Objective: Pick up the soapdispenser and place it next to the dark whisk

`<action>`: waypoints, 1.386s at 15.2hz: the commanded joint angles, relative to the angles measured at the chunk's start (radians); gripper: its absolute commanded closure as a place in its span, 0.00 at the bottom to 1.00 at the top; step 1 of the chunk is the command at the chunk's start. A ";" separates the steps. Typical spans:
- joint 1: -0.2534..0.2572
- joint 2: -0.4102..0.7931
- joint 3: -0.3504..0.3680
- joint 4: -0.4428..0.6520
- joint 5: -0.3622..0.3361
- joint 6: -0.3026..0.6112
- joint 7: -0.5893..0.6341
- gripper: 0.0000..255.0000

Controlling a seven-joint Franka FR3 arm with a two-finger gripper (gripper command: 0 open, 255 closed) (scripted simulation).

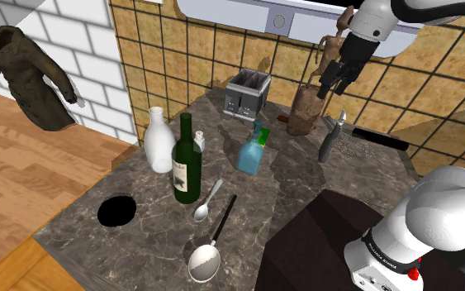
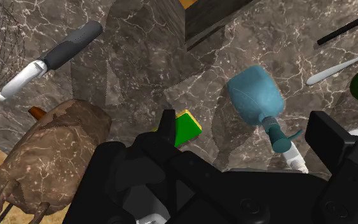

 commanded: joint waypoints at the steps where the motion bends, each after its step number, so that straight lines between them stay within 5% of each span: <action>1: 0.000 0.000 0.000 0.000 0.000 0.000 0.000 0.00; 18: 0.051 0.614 0.125 0.217 0.060 0.289 0.206 0.00; 21: 0.054 0.648 0.129 0.214 0.060 0.322 0.214 0.00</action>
